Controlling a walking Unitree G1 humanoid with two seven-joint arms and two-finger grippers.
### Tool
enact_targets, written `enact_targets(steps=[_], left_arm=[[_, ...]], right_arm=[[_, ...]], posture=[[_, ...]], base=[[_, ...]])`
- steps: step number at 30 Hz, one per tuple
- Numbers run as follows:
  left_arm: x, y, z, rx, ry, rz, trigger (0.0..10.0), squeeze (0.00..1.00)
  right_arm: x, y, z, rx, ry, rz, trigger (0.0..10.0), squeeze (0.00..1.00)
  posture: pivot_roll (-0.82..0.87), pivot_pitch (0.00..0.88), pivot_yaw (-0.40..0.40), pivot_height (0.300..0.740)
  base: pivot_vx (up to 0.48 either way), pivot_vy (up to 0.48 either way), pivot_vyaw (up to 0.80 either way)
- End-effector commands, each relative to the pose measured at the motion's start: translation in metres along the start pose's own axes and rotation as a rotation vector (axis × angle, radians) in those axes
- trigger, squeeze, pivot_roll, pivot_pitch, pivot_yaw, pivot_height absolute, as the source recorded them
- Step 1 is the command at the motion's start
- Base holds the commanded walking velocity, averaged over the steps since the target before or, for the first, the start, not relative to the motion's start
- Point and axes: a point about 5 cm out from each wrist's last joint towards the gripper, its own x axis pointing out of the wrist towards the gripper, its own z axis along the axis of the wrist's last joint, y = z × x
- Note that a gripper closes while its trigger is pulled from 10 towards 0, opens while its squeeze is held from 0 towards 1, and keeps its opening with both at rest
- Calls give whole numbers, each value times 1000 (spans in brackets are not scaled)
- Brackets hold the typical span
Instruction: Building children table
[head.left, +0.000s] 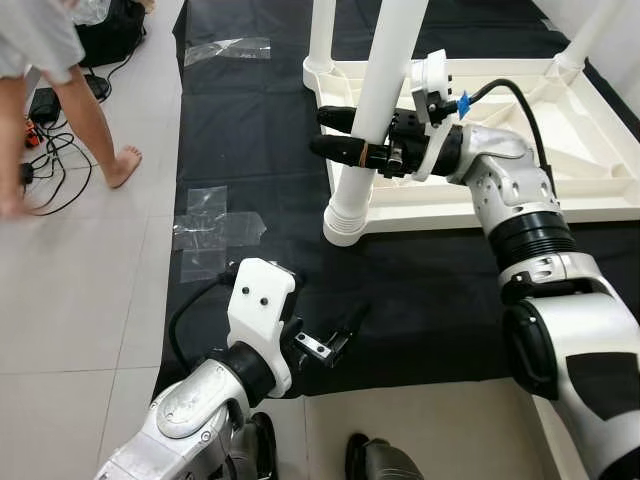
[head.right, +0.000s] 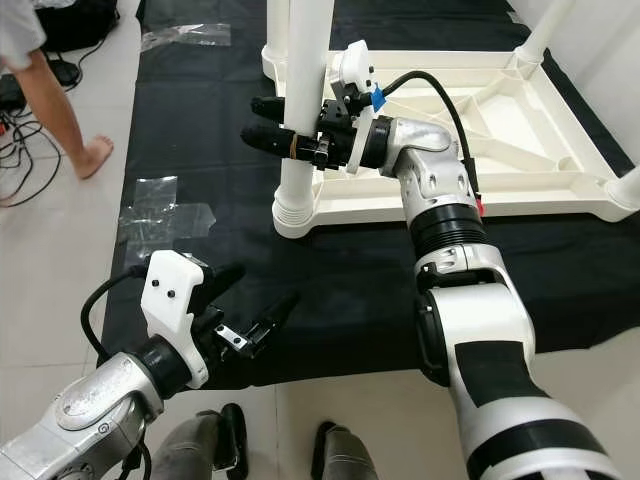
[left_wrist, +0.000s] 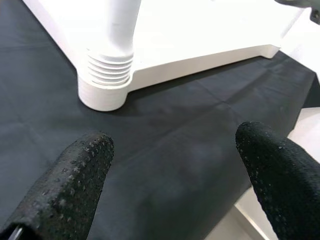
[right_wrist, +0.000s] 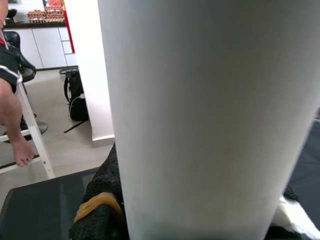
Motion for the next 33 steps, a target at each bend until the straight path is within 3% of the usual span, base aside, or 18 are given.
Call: enact_targets(steps=[1,6,23,26,27,28,29,32,33], left_arm=[[-2,-2,0,-1,7,-18,10000,0],[2,3,1,16,-2,2,10000,0],[2,26,5,82,-13,87,10000,0],[3,29,6,86,-16,98,10000,0],[4,31,6,91,-18,110,10000,0],[4,31,6,91,-18,110,10000,0],[5,33,6,97,-19,121,10000,0],[6,34,6,101,-20,129,10000,0],[6,35,6,104,-22,136,10000,0]], right_arm=[[-2,5,-23,66,64,-6,10000,0],[-8,-8,-40,116,117,-317,10000,0],[-3,4,-64,164,187,-497,10000,0],[-2,2,-65,200,183,-575,10000,0],[-3,-1,-66,218,190,-660,10000,0],[-3,-1,-66,218,190,-660,10000,0],[-5,-5,-67,230,196,-759,10000,0],[-8,-7,-68,237,202,-834,10000,0],[-11,-9,-68,246,208,-914,10000,0]], posture=[[112,260,-71,740],[103,254,-71,740],[87,229,-67,740],[84,228,-67,740],[79,227,-66,740],[79,227,-66,740],[77,228,-65,740],[76,228,-67,740],[77,229,-69,740]], base=[[0,0,0],[0,0,0],[0,0,0],[0,0,0],[0,0,0],[0,0,0],[0,0,0],[0,0,0],[0,0,0]])
